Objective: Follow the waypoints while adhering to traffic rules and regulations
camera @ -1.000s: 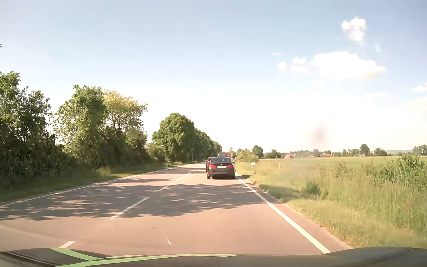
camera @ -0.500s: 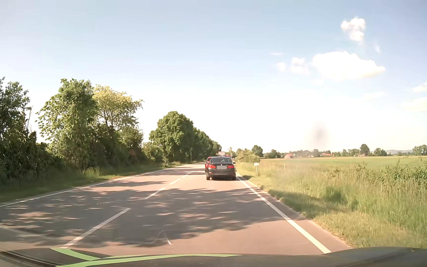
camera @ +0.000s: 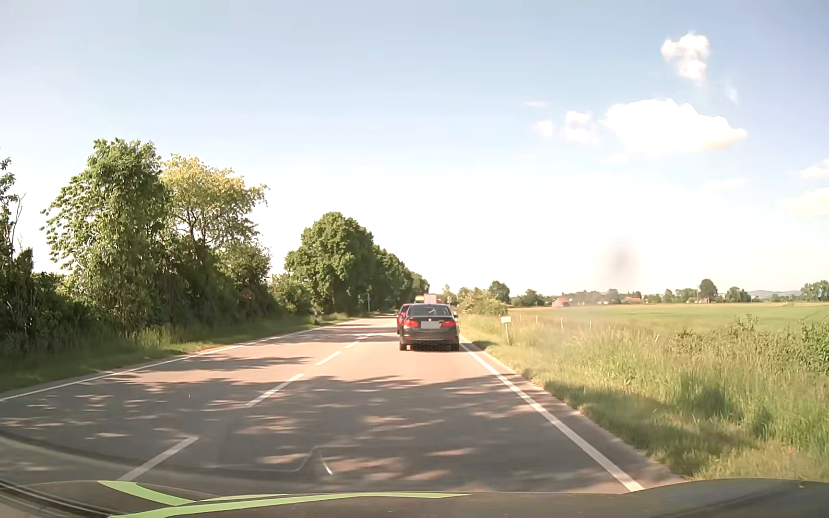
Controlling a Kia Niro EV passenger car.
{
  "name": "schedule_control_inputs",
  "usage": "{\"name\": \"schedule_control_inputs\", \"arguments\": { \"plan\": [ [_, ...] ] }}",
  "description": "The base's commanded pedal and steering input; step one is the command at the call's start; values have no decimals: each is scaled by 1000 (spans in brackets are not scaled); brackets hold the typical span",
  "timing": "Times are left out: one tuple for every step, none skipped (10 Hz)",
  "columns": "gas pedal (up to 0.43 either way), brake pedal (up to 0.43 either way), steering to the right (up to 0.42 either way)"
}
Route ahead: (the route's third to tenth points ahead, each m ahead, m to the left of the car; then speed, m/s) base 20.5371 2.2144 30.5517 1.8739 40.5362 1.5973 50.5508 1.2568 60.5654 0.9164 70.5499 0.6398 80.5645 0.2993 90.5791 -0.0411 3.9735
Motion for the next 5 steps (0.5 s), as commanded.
{"name": "schedule_control_inputs", "arguments": {
  "plan": [
    [0, 116, 4],
    [0, 116, 4],
    [0, 116, 3],
    [0, 116, 3],
    [0, 116, 2]
  ]
}}
